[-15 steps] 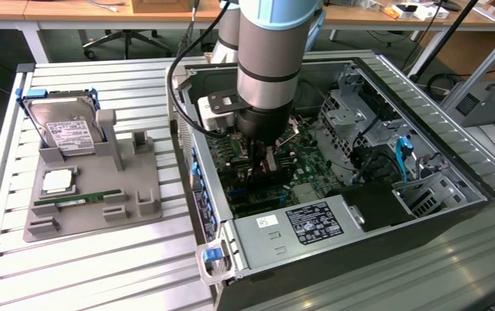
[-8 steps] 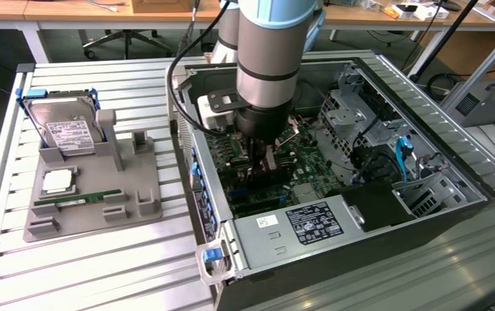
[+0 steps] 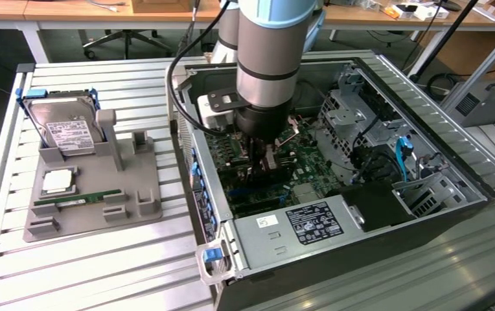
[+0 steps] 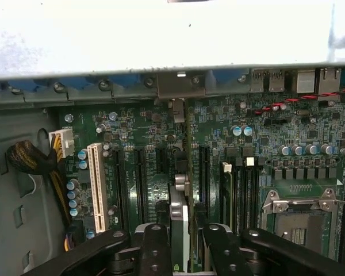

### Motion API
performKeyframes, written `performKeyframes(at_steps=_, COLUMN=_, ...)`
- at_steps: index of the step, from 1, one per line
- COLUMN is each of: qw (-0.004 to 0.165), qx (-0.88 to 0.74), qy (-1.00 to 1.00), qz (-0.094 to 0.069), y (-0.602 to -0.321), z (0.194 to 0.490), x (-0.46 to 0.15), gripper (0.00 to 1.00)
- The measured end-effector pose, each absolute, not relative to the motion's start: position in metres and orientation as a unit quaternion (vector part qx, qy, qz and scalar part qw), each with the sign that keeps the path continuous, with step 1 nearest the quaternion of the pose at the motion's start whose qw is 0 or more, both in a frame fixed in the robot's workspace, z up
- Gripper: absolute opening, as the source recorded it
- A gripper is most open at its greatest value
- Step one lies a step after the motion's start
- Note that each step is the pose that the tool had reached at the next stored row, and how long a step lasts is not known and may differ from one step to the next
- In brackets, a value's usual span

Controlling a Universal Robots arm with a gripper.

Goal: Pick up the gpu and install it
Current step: 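Insert the gpu into the slot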

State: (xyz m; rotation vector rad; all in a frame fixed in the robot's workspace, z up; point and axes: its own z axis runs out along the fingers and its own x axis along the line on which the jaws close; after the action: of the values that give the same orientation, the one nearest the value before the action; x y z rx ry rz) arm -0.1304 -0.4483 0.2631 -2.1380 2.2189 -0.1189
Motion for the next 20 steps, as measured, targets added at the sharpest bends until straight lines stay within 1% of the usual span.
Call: performKeyframes(at_steps=20, qw=0.028, qx=-0.685, qy=0.727, qz=-0.039, y=-0.4487, z=0.2606, x=-0.1300, gripper=0.27)
